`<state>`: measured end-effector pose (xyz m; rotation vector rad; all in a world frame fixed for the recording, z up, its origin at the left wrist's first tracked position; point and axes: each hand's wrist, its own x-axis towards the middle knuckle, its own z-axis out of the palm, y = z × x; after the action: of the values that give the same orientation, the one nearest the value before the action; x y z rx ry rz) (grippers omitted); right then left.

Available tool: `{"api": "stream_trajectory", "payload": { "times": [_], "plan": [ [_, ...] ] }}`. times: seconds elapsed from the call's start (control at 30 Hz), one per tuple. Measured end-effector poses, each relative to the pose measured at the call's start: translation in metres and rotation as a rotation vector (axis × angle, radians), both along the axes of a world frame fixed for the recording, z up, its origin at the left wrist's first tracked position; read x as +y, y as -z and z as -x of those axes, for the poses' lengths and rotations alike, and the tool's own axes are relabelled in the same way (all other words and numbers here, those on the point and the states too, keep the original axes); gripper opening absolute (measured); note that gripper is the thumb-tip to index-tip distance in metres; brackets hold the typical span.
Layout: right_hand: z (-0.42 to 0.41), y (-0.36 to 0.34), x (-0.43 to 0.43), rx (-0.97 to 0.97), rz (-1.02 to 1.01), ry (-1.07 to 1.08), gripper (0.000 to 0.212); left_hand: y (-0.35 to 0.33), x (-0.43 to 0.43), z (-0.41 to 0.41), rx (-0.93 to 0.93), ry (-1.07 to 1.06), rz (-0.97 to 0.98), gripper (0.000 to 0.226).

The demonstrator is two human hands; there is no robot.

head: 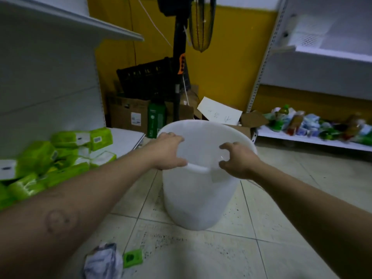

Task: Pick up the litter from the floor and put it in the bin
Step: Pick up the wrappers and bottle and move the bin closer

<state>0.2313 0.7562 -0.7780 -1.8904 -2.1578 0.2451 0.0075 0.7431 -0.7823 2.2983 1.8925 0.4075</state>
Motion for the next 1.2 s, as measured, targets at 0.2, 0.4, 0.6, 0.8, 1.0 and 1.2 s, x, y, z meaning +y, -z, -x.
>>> {"api": "stream_trajectory", "payload": {
  "times": [0.2,0.4,0.6,0.8,1.0,1.2],
  "plan": [
    [0.05,0.005,0.0,-0.076,-0.036,-0.28,0.046,0.014,-0.041,0.052,0.222,0.065,0.075,0.062],
    [0.168,0.041,-0.034,-0.167,-0.016,-0.682,0.035,0.106,-0.116,0.108,0.132,-0.046,0.146,0.061],
    [0.222,0.19,-0.083,-0.18,0.357,-0.691,0.039,0.23,-0.182,0.148,-0.014,-0.241,0.356,0.066],
    [0.197,0.299,-0.11,-0.325,0.482,-0.625,0.068,0.311,-0.202,0.14,-0.149,-0.237,0.476,0.092],
    [0.188,0.325,-0.101,-0.304,0.46,-0.624,0.075,0.341,-0.196,0.129,-0.144,-0.31,0.401,0.073],
    [0.174,0.334,-0.104,-0.393,0.274,-0.541,0.06,0.34,-0.205,0.115,-0.315,-0.314,0.372,0.05]
  ]
}}
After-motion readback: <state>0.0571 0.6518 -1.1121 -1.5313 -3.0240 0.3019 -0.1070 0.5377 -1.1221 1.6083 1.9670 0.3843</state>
